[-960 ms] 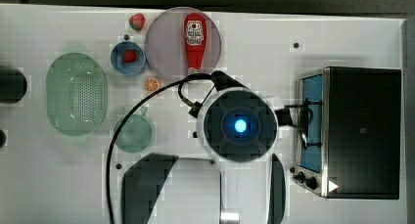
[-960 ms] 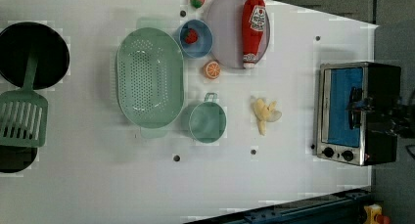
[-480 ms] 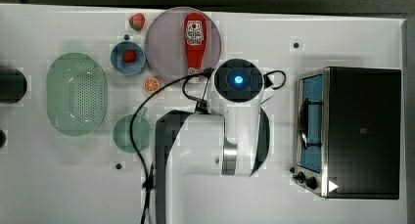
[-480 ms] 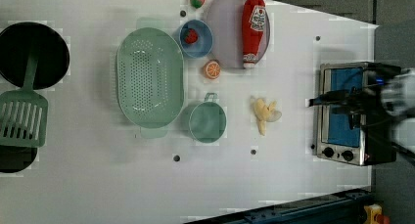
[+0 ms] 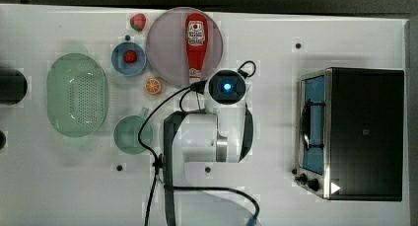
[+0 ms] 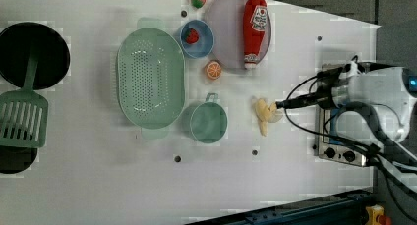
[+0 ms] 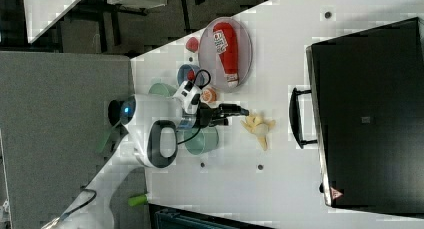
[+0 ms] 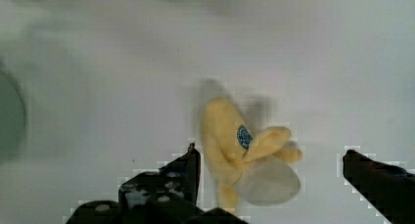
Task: Pick Banana and place it in mug.
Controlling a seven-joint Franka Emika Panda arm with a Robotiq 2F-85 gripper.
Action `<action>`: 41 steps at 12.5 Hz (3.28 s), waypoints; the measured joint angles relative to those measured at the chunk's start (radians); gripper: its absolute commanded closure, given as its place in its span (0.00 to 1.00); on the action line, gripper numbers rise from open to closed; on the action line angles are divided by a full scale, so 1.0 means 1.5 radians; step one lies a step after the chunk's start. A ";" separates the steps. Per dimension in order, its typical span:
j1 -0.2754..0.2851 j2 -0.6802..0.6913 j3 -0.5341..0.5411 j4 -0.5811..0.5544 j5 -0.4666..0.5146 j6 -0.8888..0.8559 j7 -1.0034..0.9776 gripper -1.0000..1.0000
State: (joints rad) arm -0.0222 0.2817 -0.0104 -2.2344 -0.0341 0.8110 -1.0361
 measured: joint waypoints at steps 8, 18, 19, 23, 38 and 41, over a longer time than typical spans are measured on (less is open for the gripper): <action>0.000 0.059 -0.009 -0.081 -0.011 0.113 -0.055 0.28; 0.006 0.021 -0.011 -0.104 -0.010 0.131 -0.066 0.78; 0.003 -0.031 -0.032 -0.113 0.015 0.119 -0.066 0.78; -0.017 -0.235 -0.027 -0.031 0.007 -0.101 -0.066 0.78; 0.032 -0.265 0.272 0.030 0.039 -0.273 0.465 0.78; 0.033 -0.248 0.319 -0.012 0.046 -0.131 0.561 0.78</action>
State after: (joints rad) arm 0.0280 -0.0903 0.4688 -2.2520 0.0346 0.6143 -0.1947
